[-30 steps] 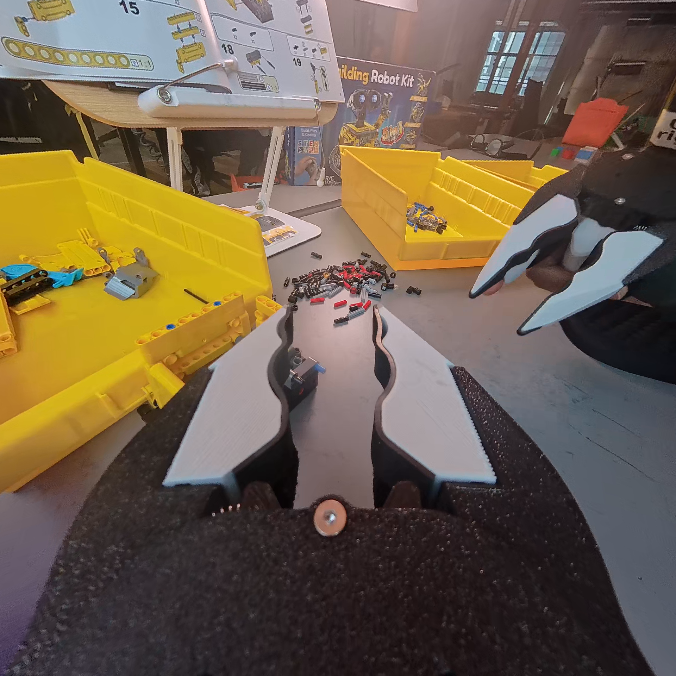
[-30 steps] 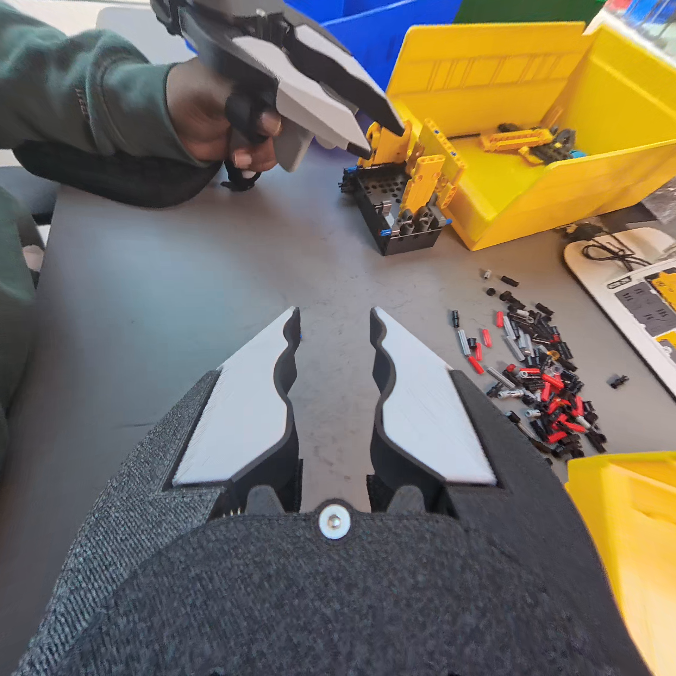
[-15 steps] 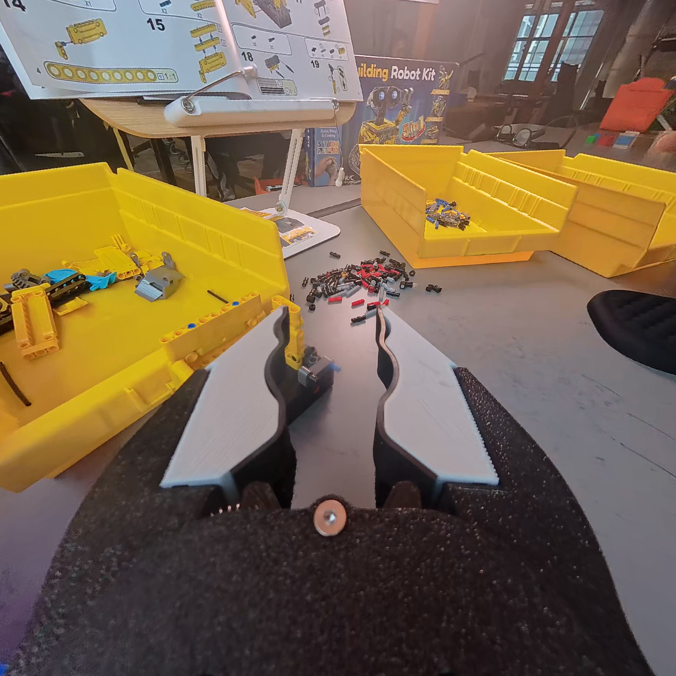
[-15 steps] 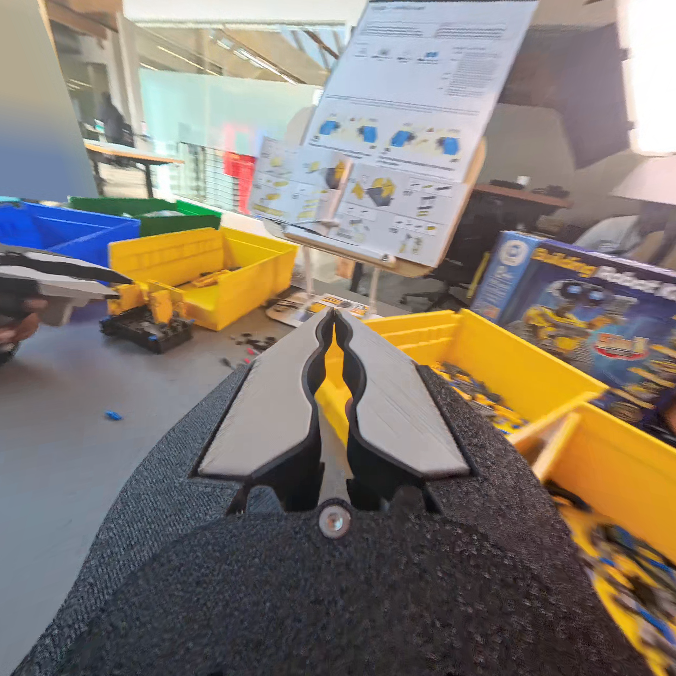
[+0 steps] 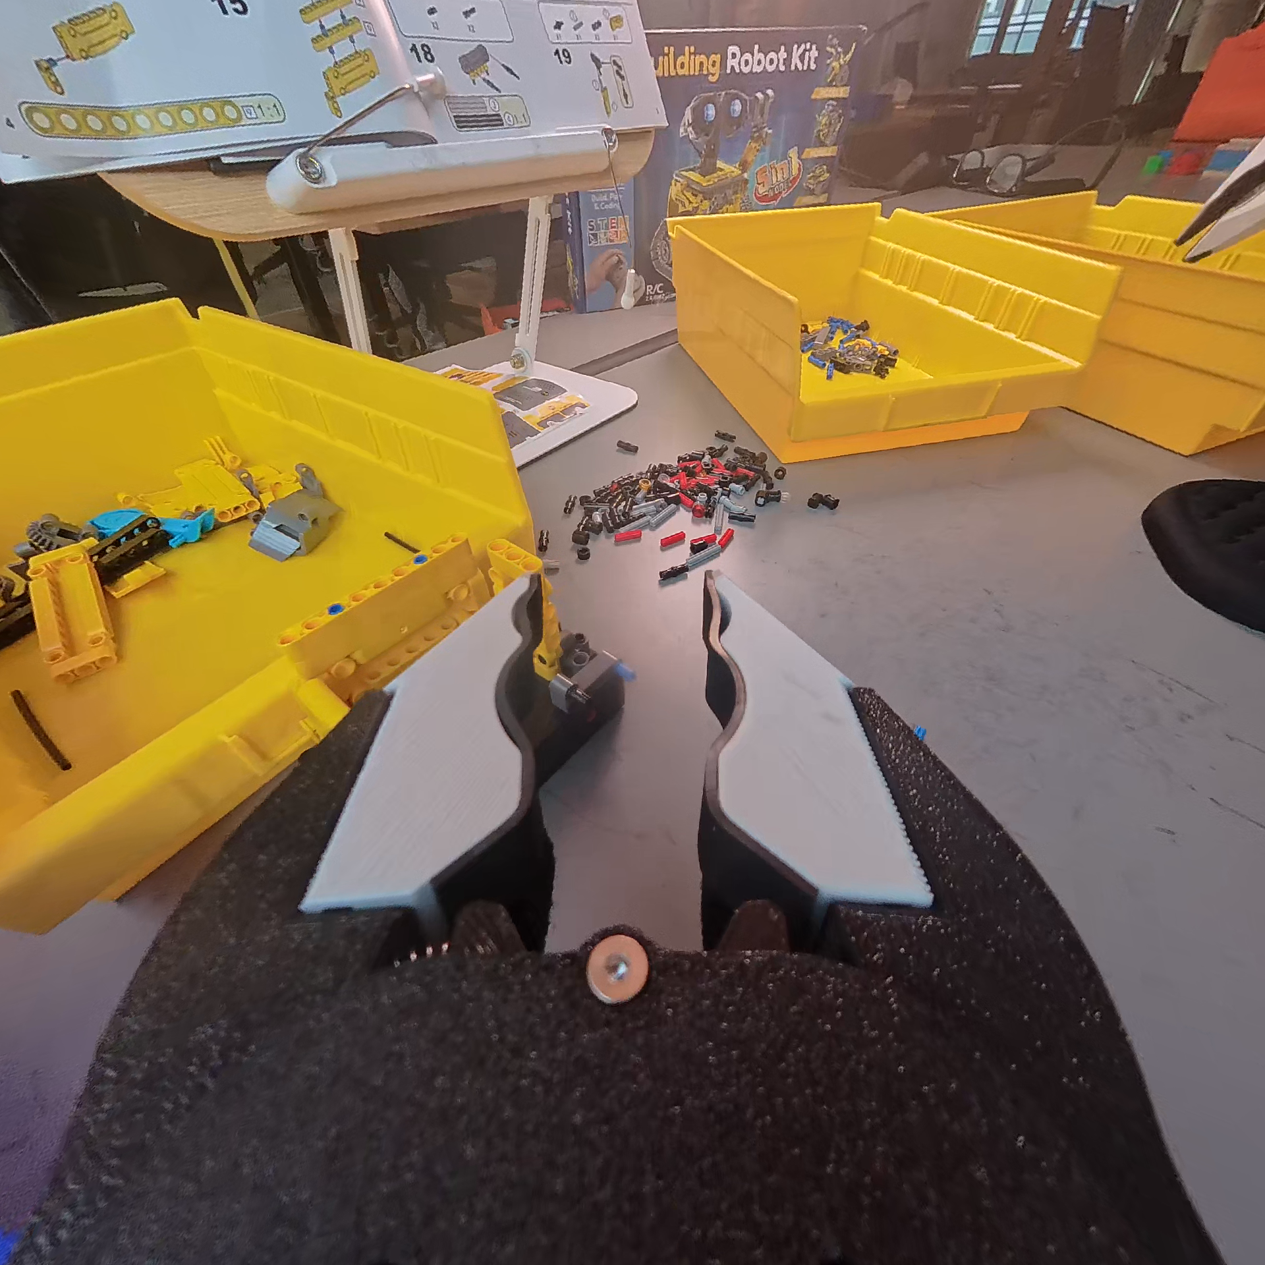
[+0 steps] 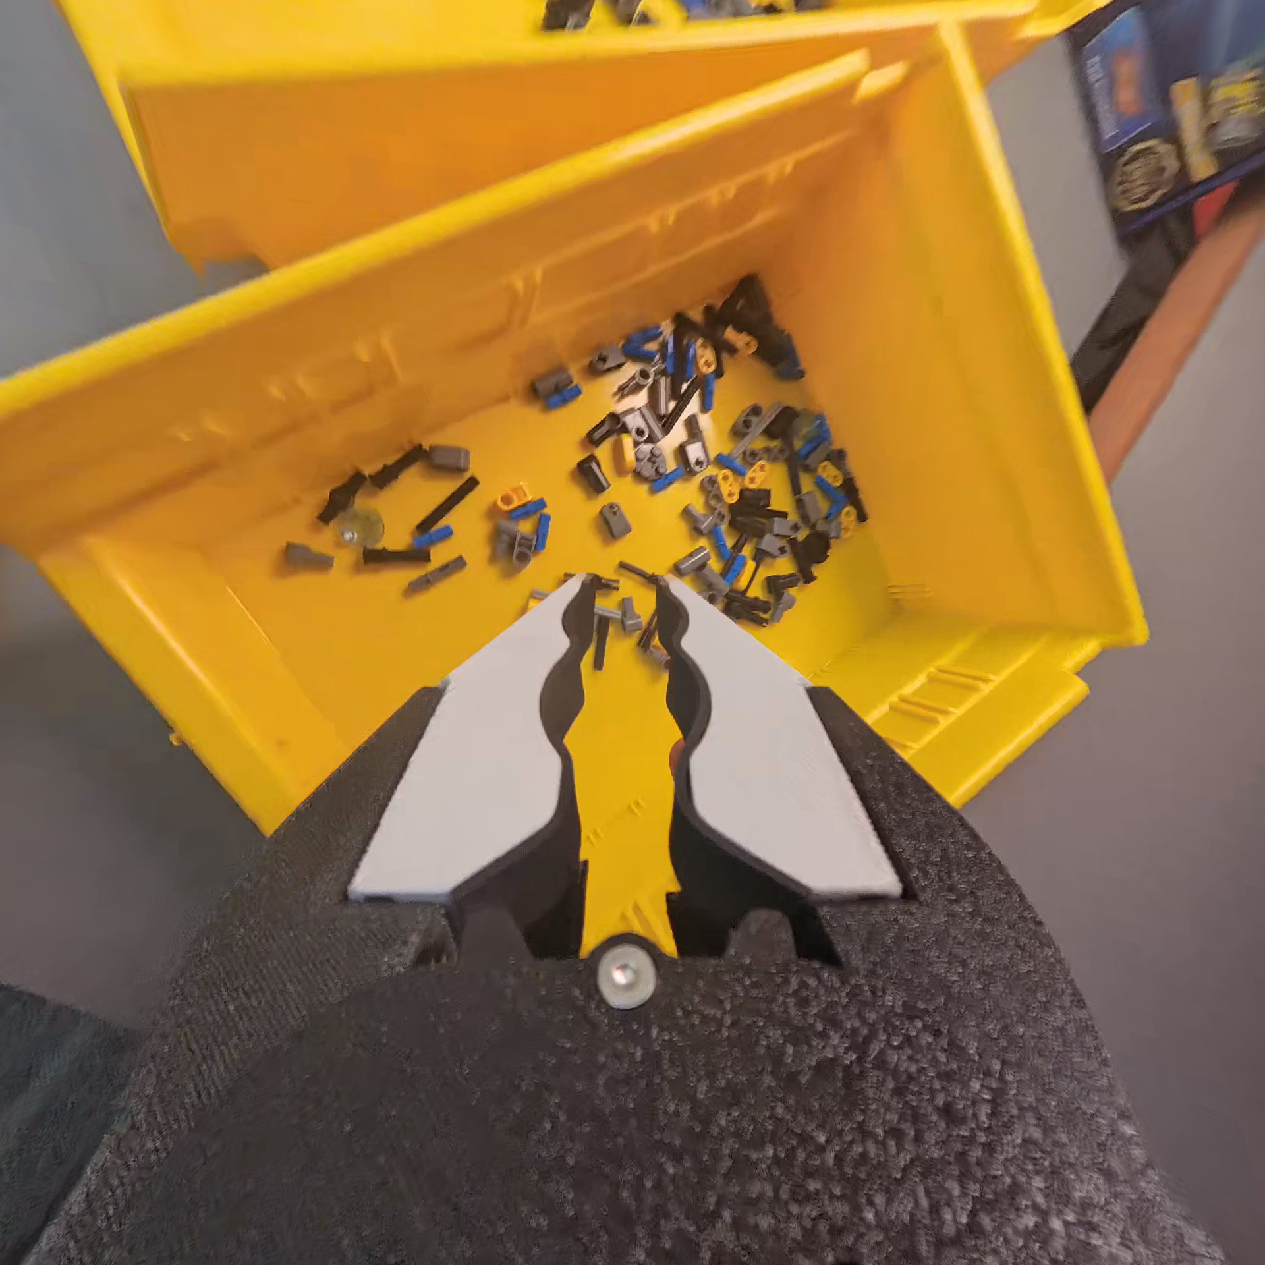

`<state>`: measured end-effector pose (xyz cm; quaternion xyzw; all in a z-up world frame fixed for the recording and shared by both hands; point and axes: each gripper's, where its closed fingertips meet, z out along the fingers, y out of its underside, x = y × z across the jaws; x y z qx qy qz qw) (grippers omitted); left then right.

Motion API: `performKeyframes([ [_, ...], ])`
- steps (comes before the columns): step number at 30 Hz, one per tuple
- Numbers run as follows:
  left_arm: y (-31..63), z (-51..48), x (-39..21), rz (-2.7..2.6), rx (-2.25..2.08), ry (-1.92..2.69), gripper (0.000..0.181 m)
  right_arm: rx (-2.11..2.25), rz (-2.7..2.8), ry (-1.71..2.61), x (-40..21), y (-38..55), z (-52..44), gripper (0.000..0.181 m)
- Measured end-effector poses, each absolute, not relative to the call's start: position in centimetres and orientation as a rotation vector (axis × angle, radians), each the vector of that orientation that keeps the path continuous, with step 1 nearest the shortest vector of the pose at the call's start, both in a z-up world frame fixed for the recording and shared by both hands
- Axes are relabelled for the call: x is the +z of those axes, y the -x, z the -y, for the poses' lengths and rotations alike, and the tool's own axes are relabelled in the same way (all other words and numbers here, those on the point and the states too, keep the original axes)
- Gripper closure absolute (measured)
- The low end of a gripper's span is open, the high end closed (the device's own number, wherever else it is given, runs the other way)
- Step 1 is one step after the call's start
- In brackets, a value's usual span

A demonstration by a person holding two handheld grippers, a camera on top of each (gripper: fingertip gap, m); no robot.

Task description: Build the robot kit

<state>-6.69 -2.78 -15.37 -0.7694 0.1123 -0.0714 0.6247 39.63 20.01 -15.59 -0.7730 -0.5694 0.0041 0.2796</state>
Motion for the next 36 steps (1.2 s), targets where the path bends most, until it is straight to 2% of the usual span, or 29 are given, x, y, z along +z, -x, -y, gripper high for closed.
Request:
performKeyframes([
  [11, 6.7, 2.6, -16.0, -0.287, -0.068, 1.796, 0.137, -0.007, 1.955, 2.169, -22.7, -39.0, -18.8, 0.154],
  [18, 7.0, 2.6, -16.1, -0.274, -0.047, 1.804, 0.137, -0.040, 2.031, 2.241, -22.1, -41.9, -18.9, 0.164],
  [36, 7.1, 2.7, -15.8, -0.269, -0.051, 1.789, 0.138, -0.015, 2.093, 2.220, -23.6, -41.8, -18.2, 0.167],
])
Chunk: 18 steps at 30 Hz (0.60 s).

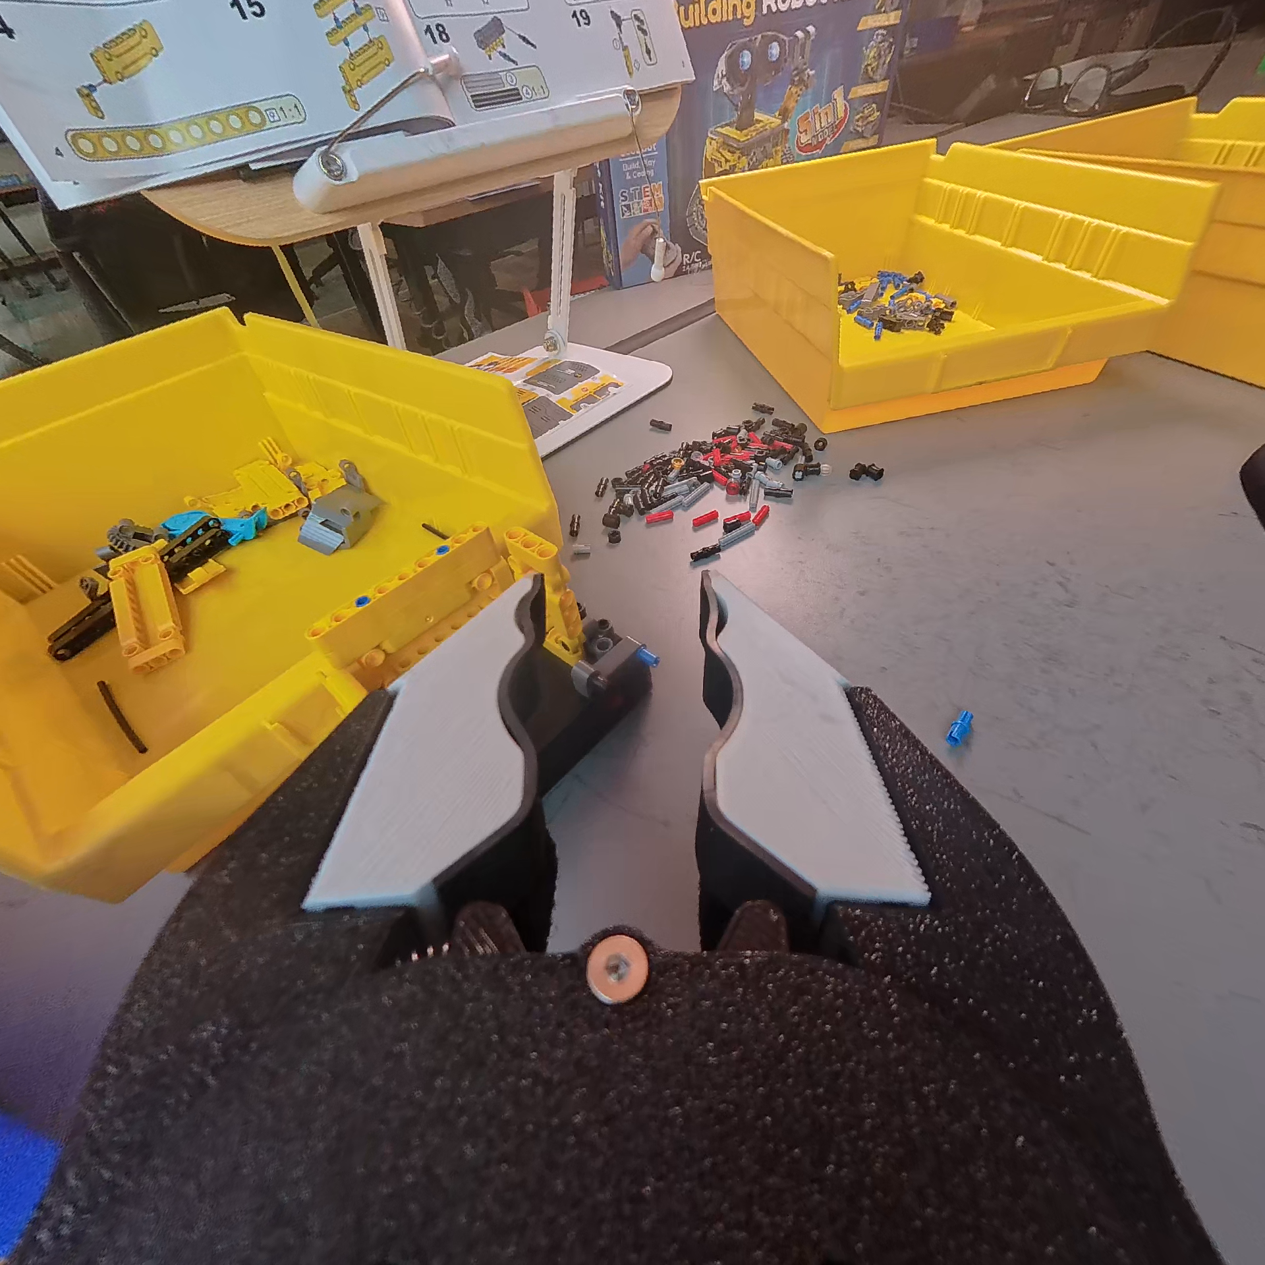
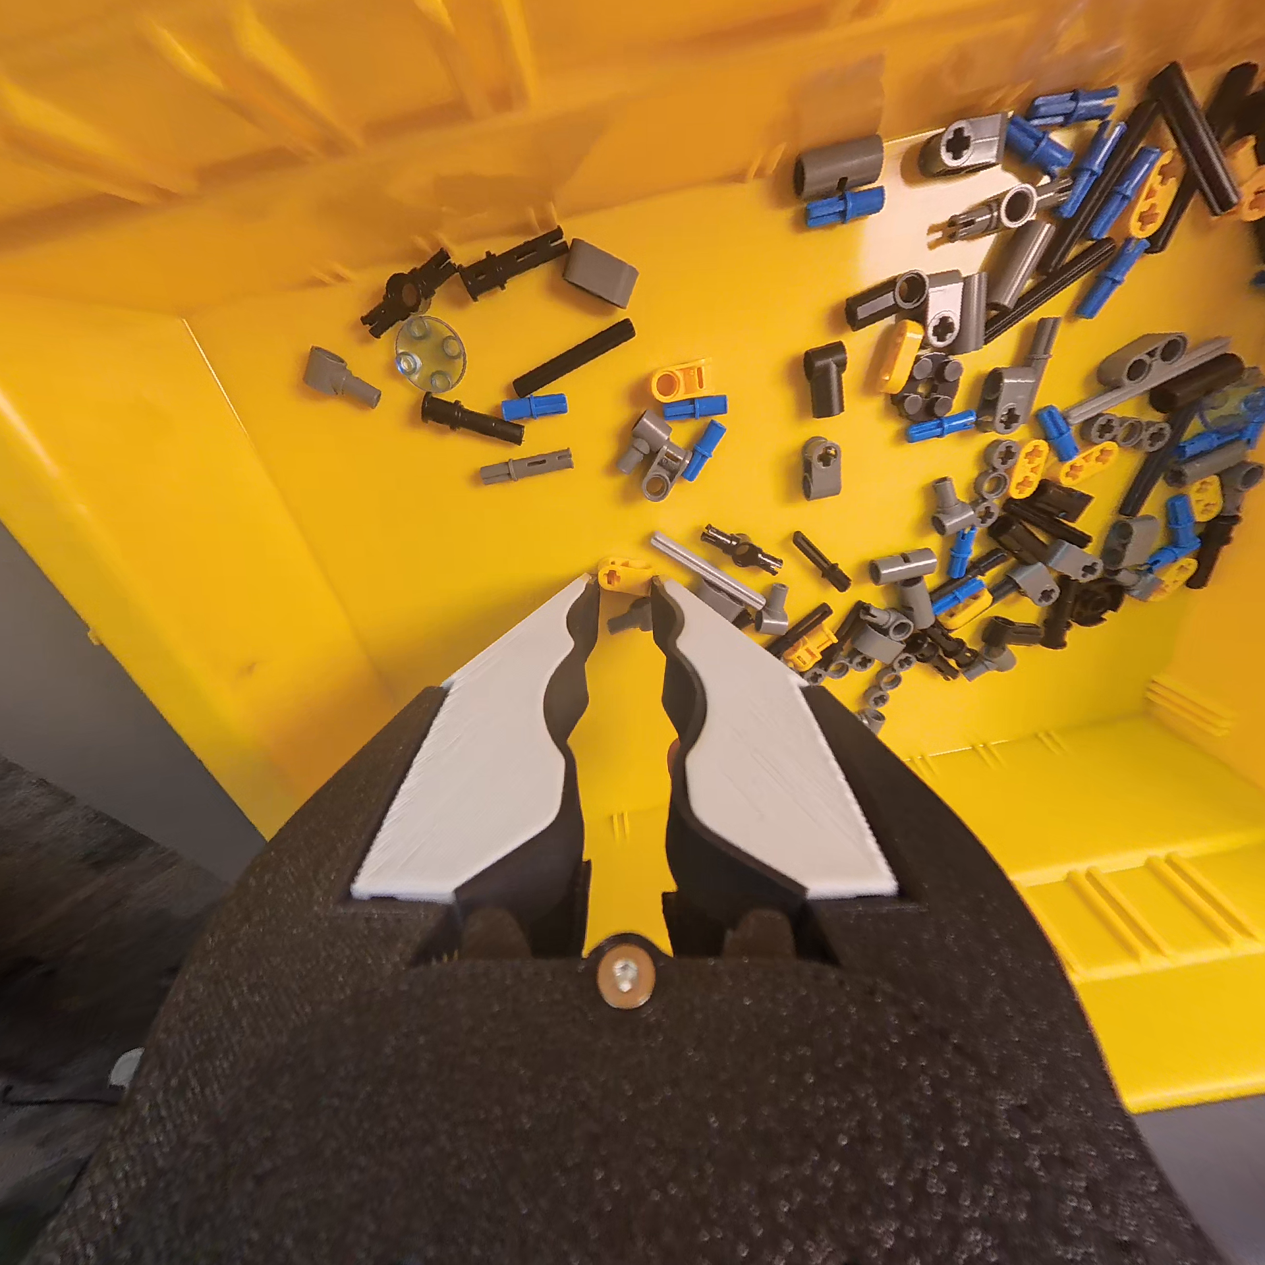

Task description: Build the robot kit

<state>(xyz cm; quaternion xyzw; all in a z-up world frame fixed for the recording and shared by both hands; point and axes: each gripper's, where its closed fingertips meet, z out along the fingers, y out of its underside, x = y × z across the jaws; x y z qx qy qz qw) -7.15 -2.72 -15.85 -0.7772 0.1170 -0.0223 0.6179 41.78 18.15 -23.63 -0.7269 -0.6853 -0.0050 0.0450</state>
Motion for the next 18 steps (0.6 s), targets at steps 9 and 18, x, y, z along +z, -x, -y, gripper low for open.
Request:
performKeyframes([
  [9, 7.1, 2.9, -15.5, -0.267, -0.085, 1.768, 0.138, 0.137, 2.093, 2.182, -22.9, -39.7, -16.8, 0.167],
  [18, 7.0, 3.0, -15.5, -0.275, -0.088, 1.769, 0.138, 0.038, 2.066, 2.174, -23.4, -40.0, -18.0, 0.167],
])
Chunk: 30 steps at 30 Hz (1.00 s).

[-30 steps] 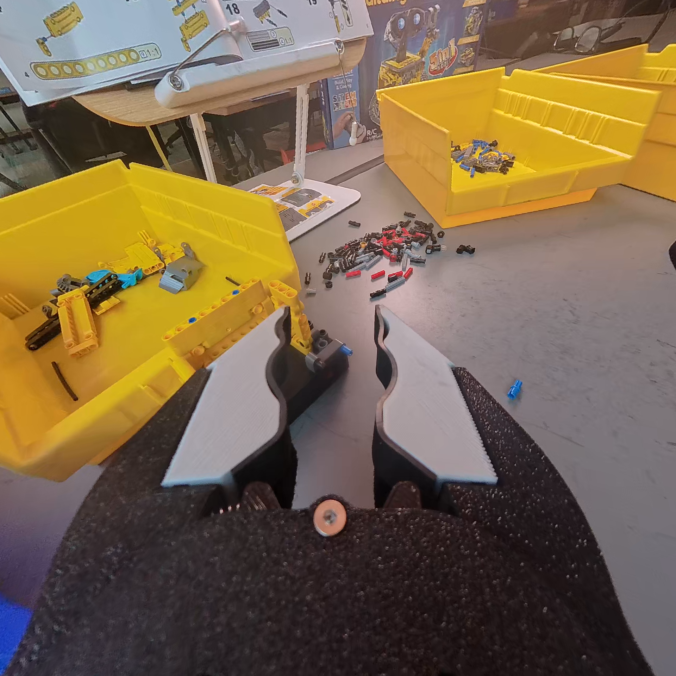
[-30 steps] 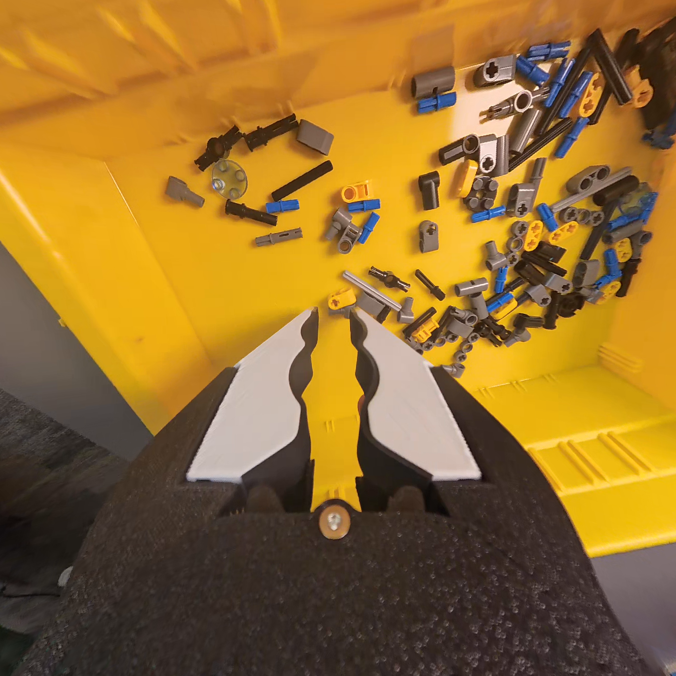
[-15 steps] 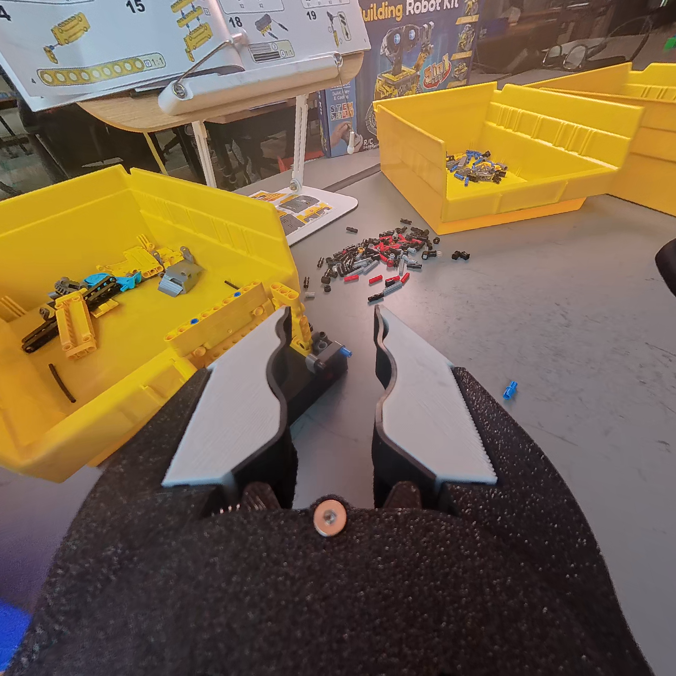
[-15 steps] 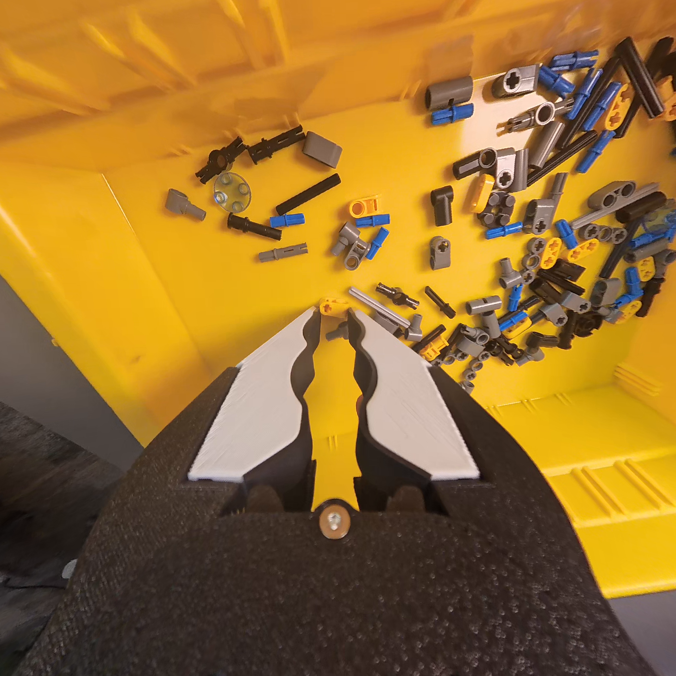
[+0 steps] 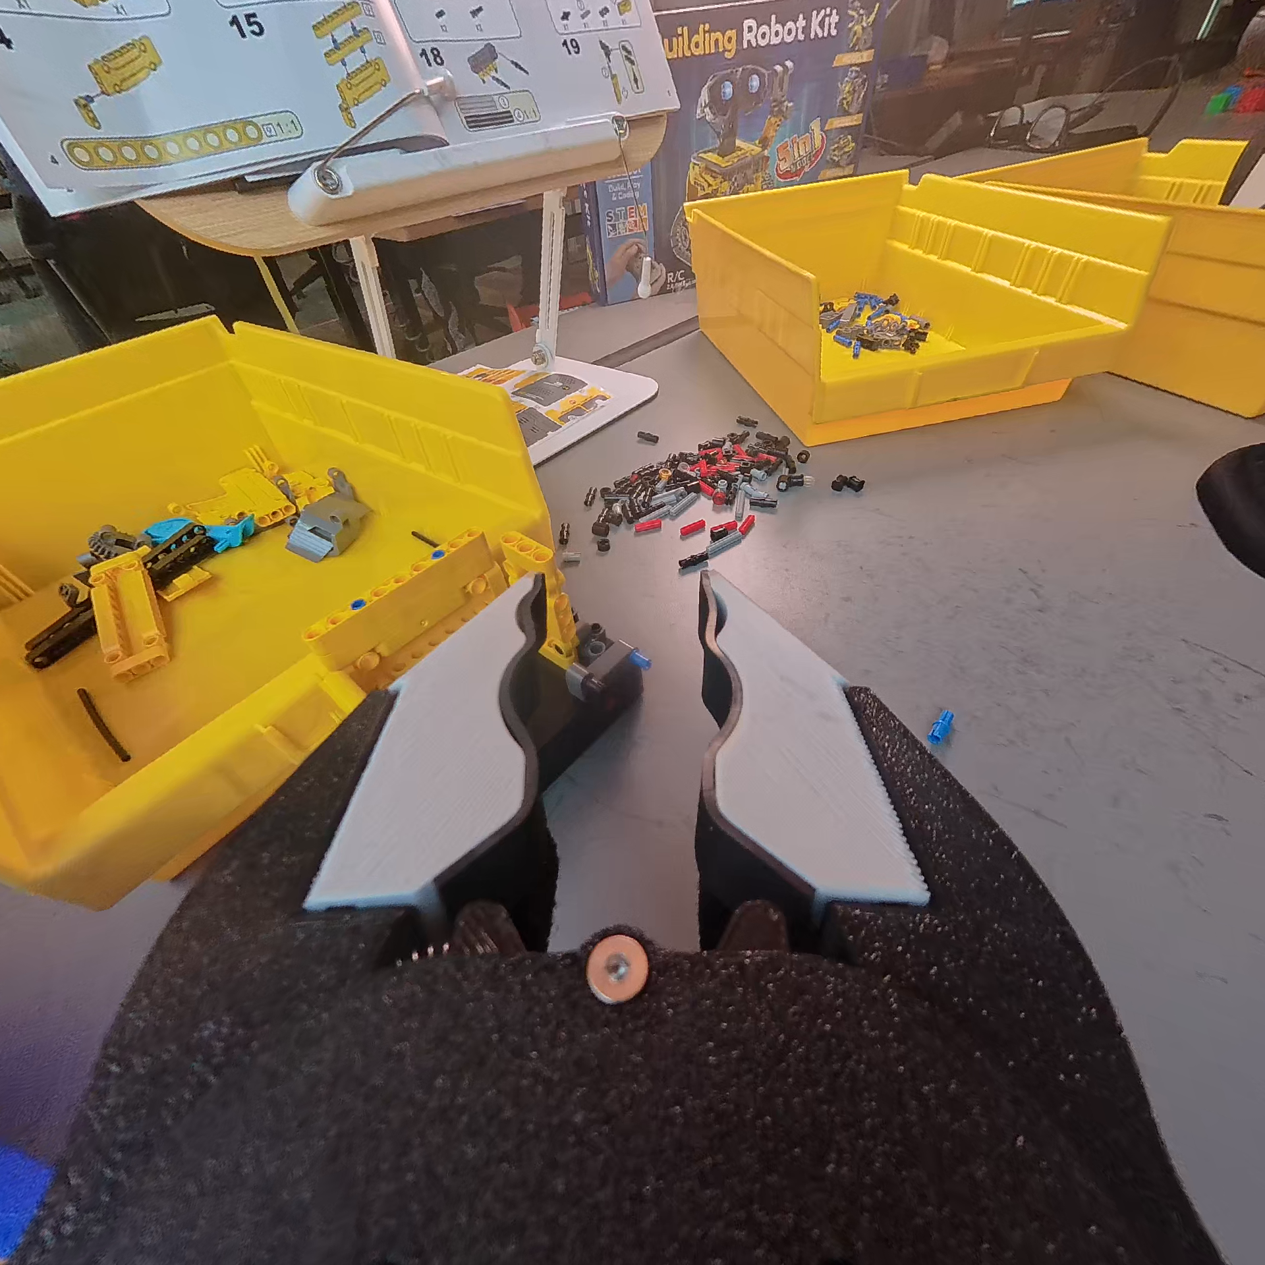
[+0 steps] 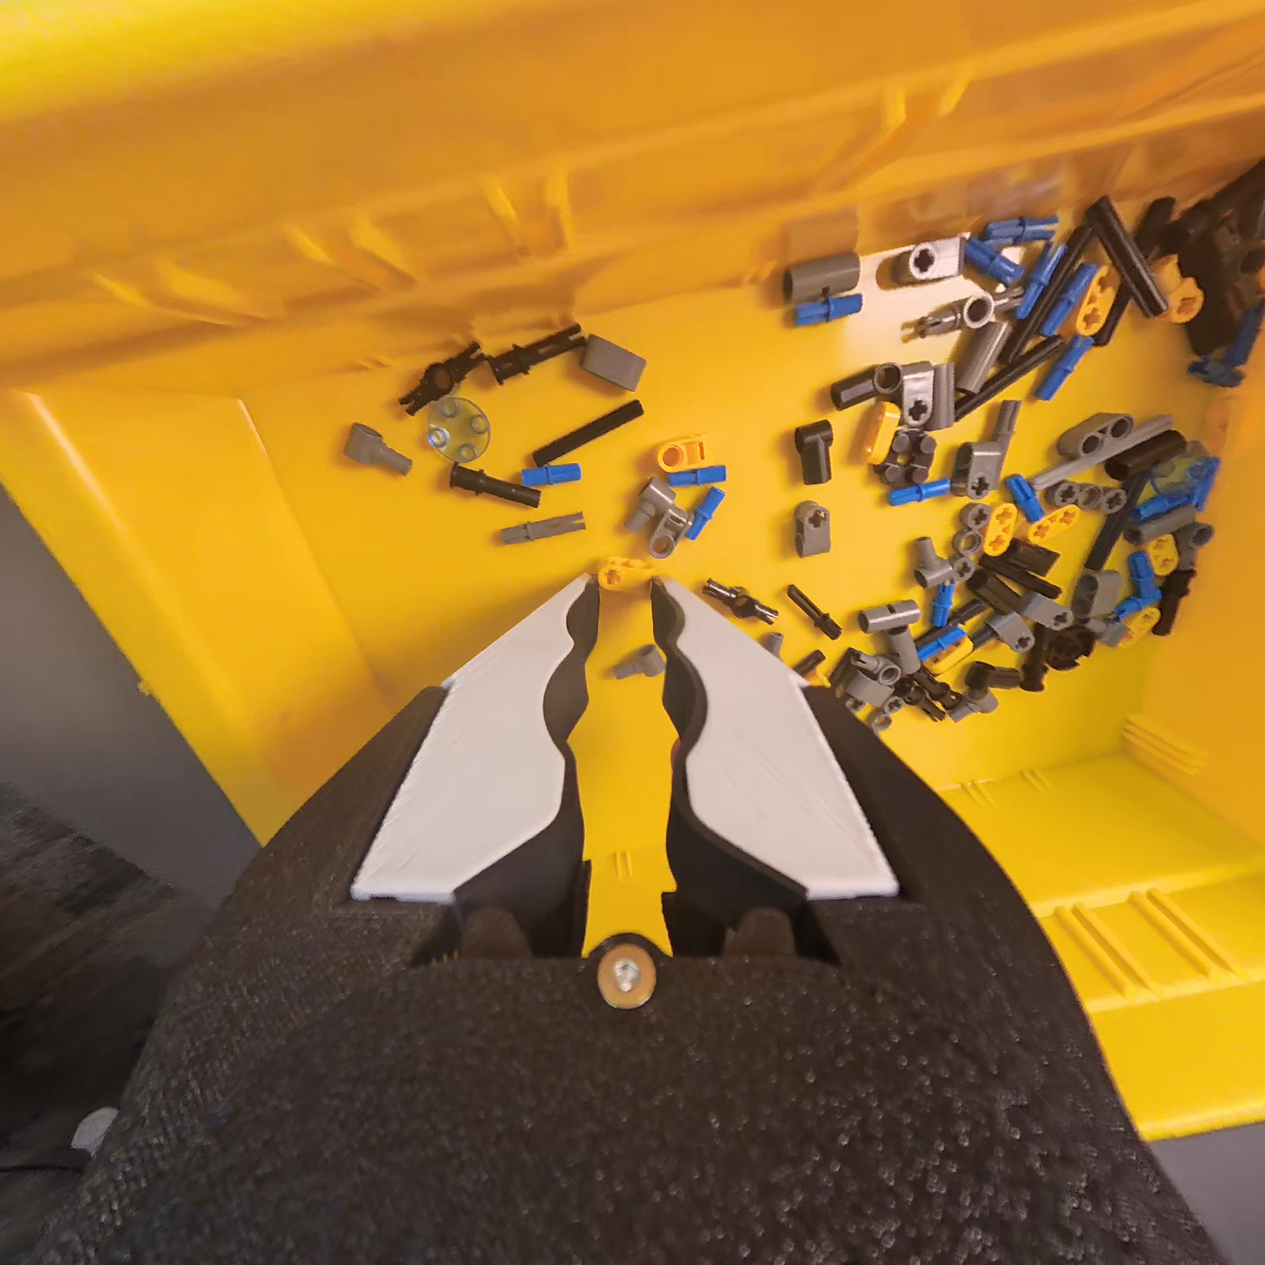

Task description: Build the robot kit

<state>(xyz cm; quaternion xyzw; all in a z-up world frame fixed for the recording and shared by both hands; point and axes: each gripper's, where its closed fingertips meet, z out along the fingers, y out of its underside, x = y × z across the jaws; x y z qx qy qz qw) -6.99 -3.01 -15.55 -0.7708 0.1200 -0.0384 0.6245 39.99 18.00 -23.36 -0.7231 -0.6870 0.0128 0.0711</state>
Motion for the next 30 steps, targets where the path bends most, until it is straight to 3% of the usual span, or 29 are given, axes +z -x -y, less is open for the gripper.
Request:
performKeyframes([
  [14, 7.2, 2.8, -16.0, -0.268, -0.081, 1.796, 0.139, -0.262, 1.586, 2.303, -19.0, -43.6, -27.7, 0.160],
  [24, 7.3, 2.8, -16.1, -0.263, -0.062, 1.801, 0.139, -0.344, 1.526, 2.424, -21.4, -42.5, -32.6, 0.159],
  [30, 7.6, 2.7, -16.2, -0.241, -0.066, 1.809, 0.139, -0.147, 1.615, 2.522, -22.8, -41.4, -31.2, 0.166],
])
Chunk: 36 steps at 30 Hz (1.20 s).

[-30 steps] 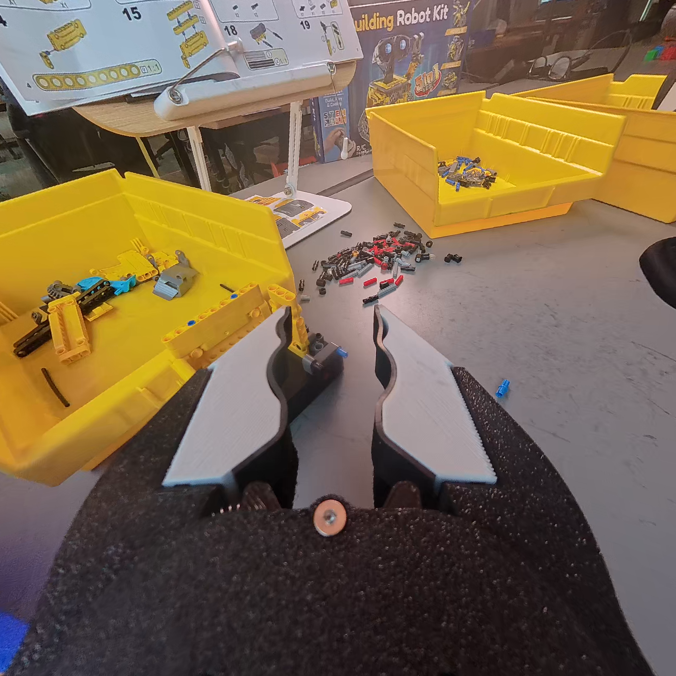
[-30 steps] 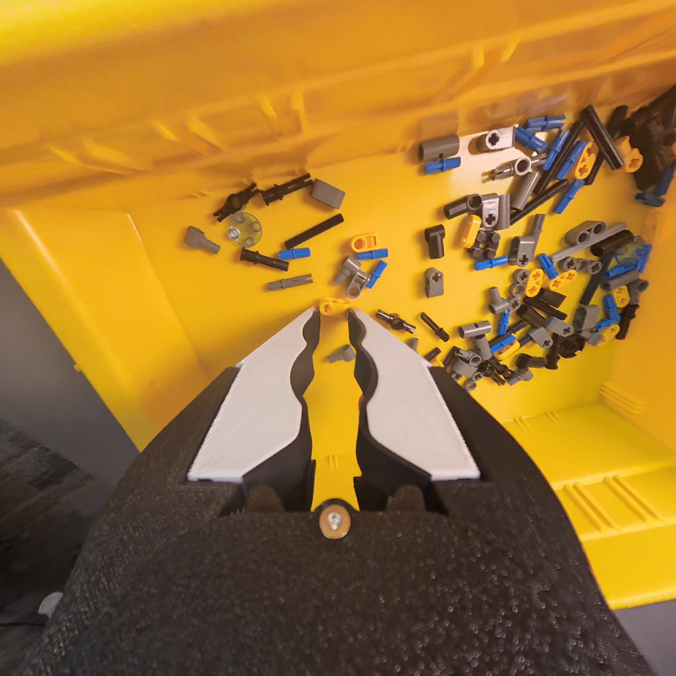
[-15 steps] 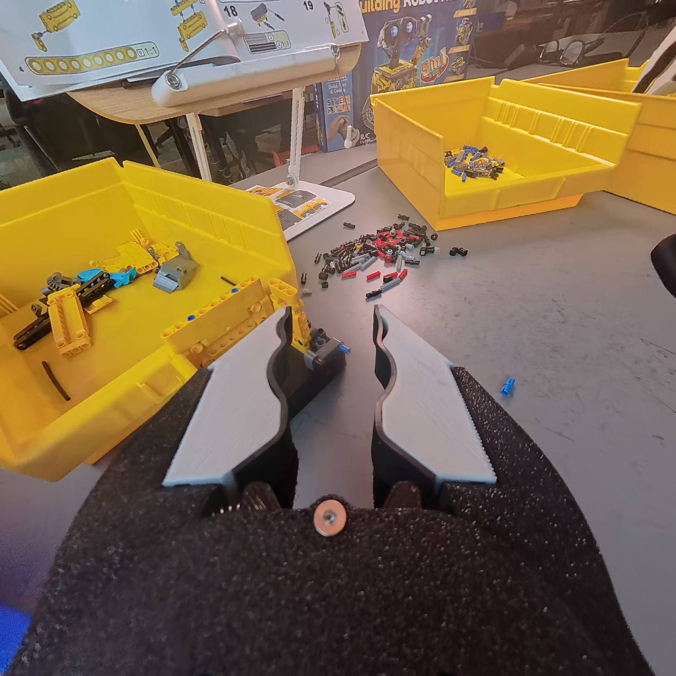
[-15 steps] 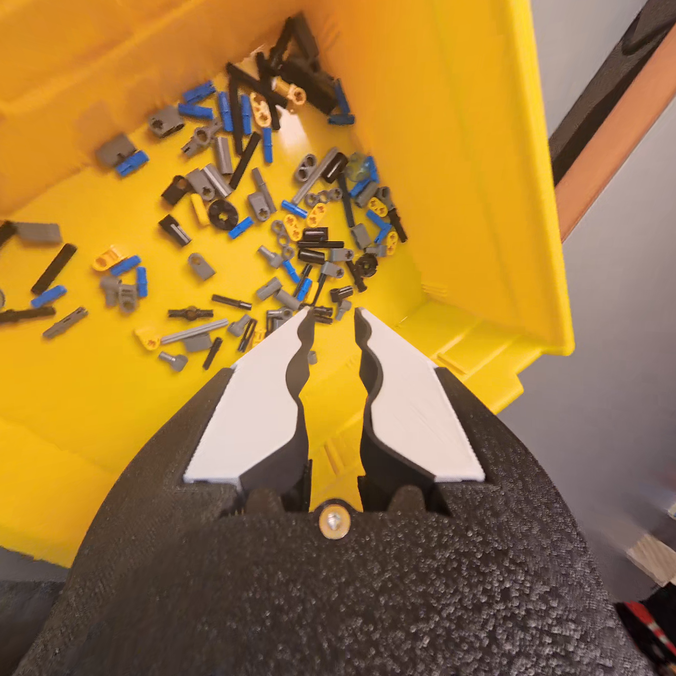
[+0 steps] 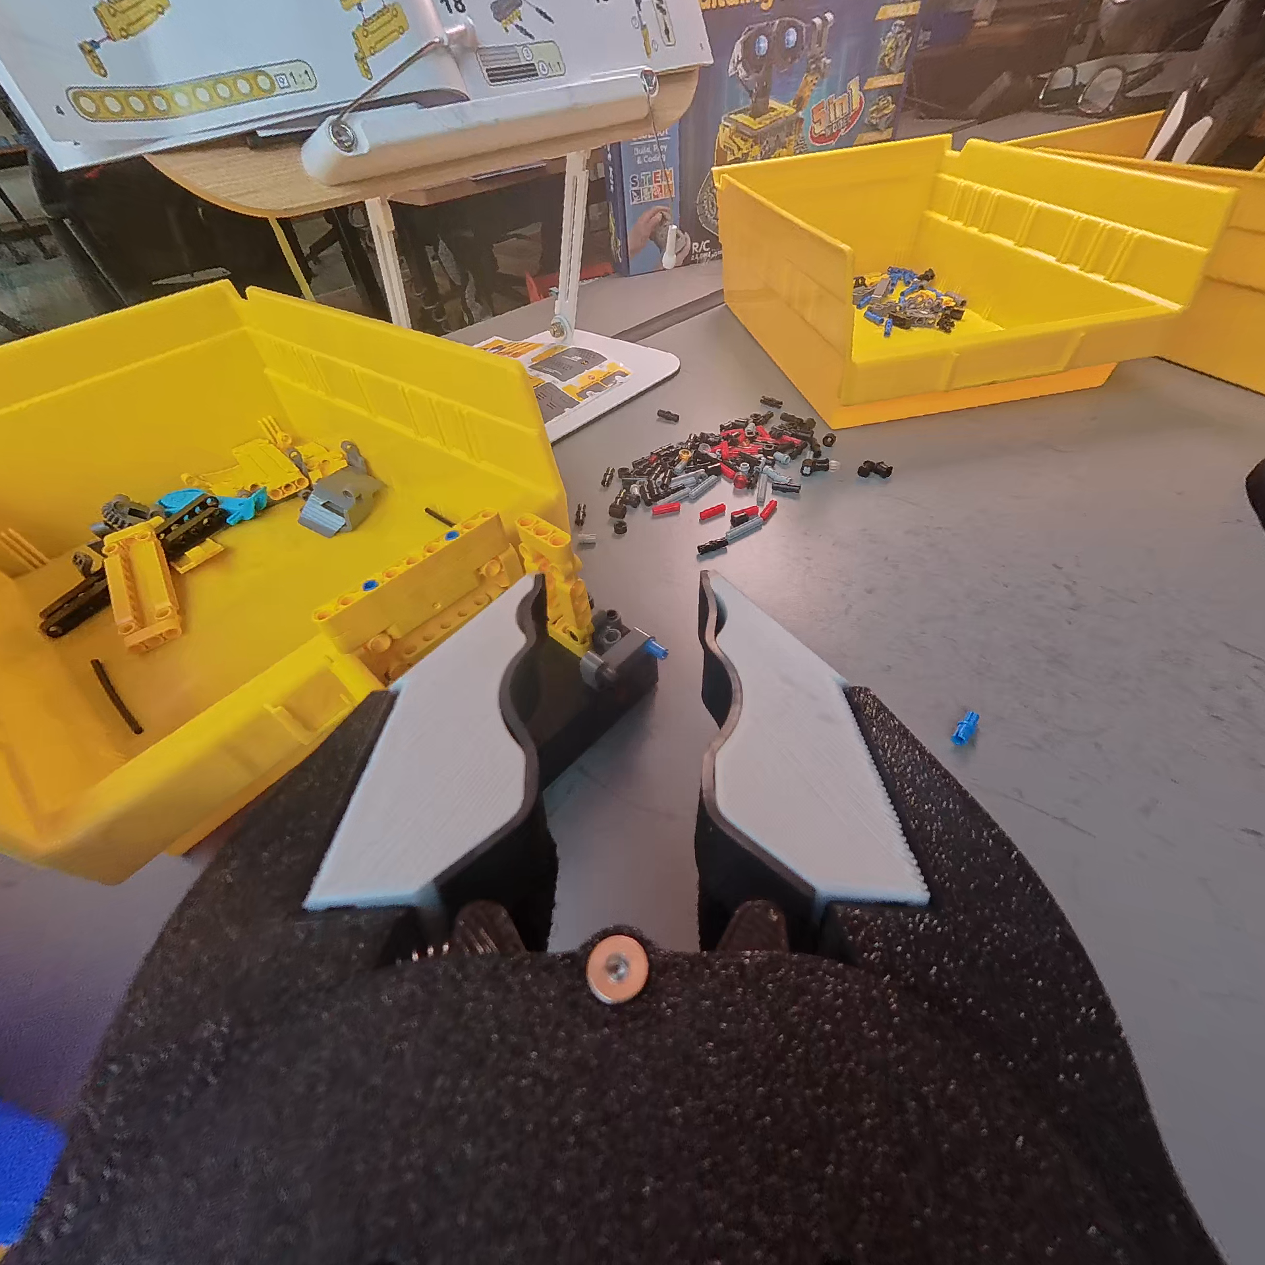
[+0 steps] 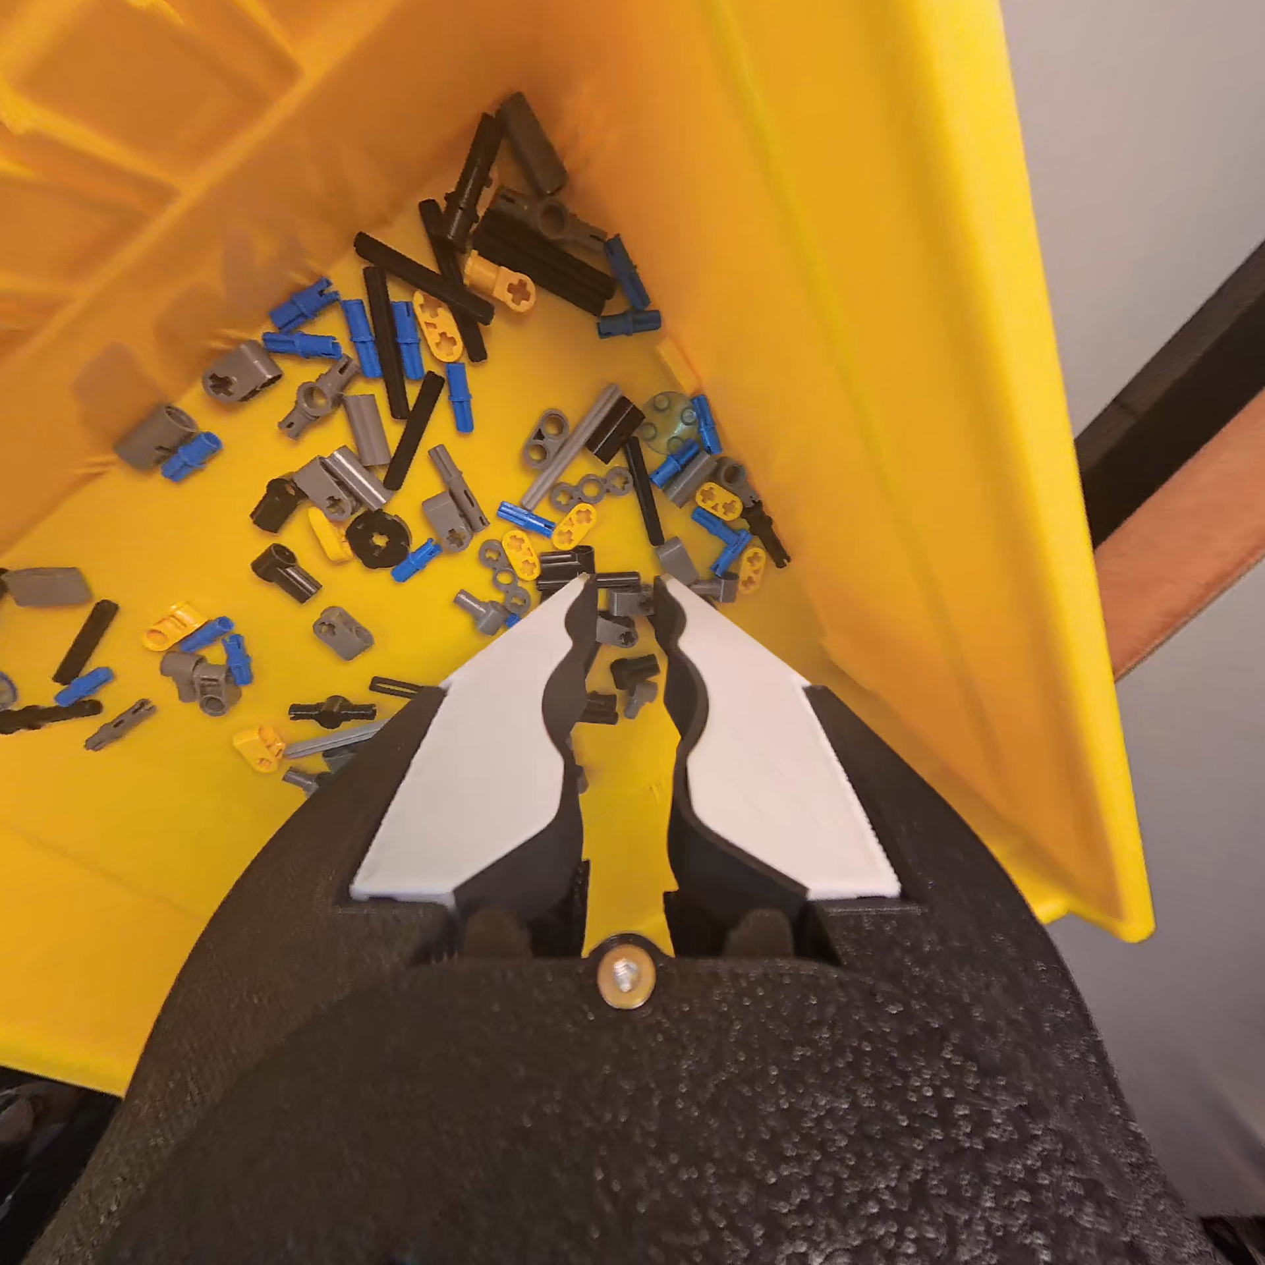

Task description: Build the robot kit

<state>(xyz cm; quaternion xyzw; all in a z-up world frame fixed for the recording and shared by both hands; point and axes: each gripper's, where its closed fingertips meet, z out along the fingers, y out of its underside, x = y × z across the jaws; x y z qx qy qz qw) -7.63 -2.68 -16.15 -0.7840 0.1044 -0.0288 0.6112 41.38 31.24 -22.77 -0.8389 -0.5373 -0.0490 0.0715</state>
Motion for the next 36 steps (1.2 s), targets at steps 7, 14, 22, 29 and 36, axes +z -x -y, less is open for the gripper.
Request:
performKeyframes([
  [7, 7.9, 2.5, -16.4, -0.220, -0.079, 1.827, 0.139, 0.050, 1.729, 2.508, -23.0, -40.1, -28.4, 0.174],
  [14, 7.8, 2.4, -16.5, -0.229, -0.064, 1.835, 0.139, 0.079, 1.811, 2.403, -22.4, -39.5, -26.6, 0.173],
  [22, 7.7, 2.4, -16.7, -0.239, -0.048, 1.843, 0.139, 0.260, 1.955, 2.176, -22.2, -36.1, -23.9, 0.161],
  [29, 7.8, 2.5, -16.5, -0.235, -0.040, 1.831, 0.139, 0.192, 1.930, 2.180, -23.0, -36.4, -25.3, 0.170],
  [36, 8.0, 2.5, -16.3, -0.215, -0.072, 1.822, 0.138, 0.126, 1.768, 2.201, -21.9, -37.9, -28.0, 0.170],
])
